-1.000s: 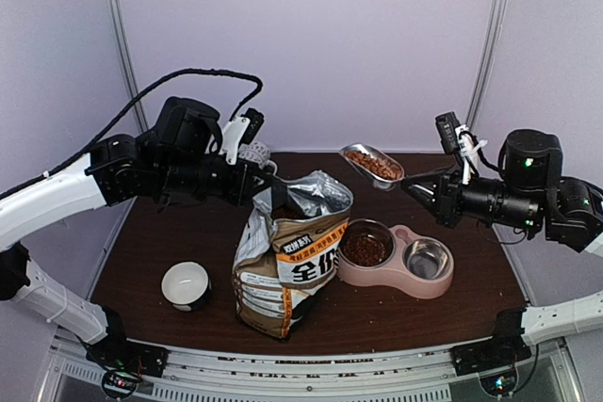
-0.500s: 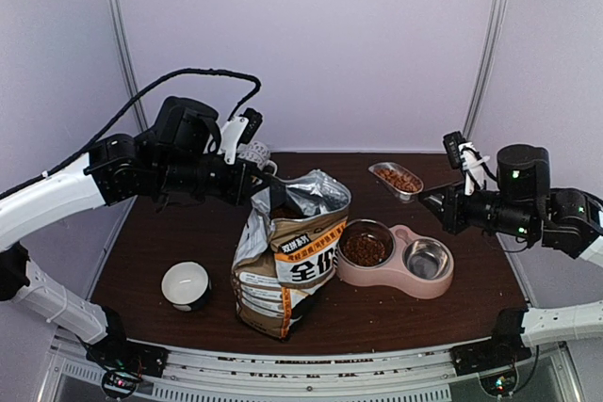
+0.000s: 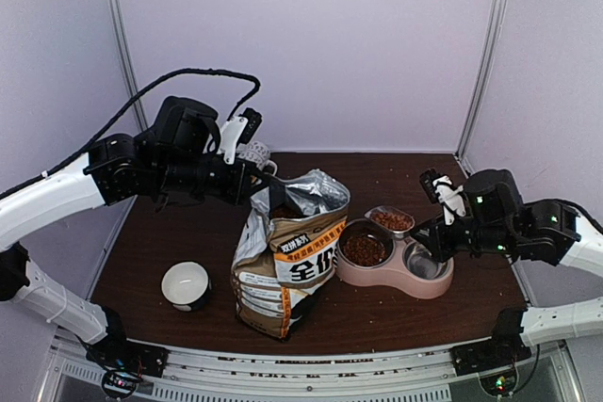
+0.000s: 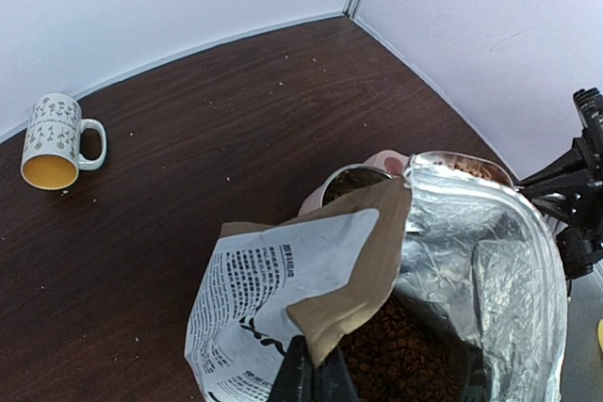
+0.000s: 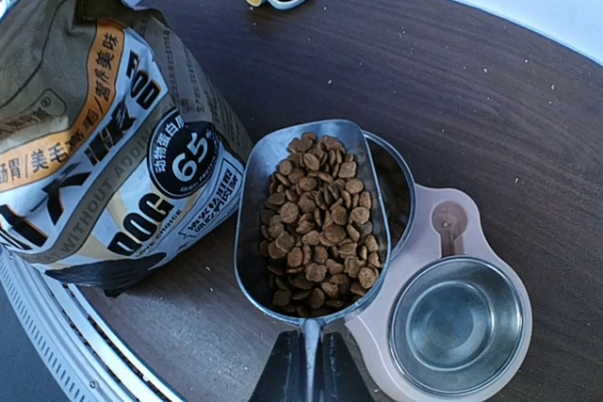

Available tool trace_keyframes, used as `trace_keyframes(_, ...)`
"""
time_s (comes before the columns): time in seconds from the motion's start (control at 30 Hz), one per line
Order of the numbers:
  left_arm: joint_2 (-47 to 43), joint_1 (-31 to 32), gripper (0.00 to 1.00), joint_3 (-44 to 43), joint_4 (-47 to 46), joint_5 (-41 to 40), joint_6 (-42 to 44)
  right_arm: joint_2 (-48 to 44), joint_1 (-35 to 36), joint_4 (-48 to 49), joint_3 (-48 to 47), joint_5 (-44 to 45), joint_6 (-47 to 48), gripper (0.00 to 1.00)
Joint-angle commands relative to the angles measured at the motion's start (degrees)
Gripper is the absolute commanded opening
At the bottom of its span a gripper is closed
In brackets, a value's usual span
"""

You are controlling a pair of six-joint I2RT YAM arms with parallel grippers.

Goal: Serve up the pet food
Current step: Place the pet food in the pet food bowl.

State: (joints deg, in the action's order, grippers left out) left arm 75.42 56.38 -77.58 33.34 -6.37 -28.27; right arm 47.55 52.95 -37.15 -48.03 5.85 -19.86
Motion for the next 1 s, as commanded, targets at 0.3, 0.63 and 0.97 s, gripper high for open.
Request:
trace_keyframes(0.3, -3.88, -0.92, 0.0, -2.64, -10.87, -1.06, 0.2, 7.01, 0.43, -10.32, -3.6, -3.77, 1.53, 0.0)
trace_keyframes(0.63, -5.18, -0.93, 0.0, -1.64, -11.01, -1.25, 0.32, 15.46, 0.4, -19.08, -12.77, -2.86, 1.4, 0.0)
trace_keyframes(0.97, -6.04, -0.92, 0.0, -1.37, -11.03, -0.65, 0.78, 21.76, 0.32, -25.82, -20.52, -2.32, 2.88, 0.0)
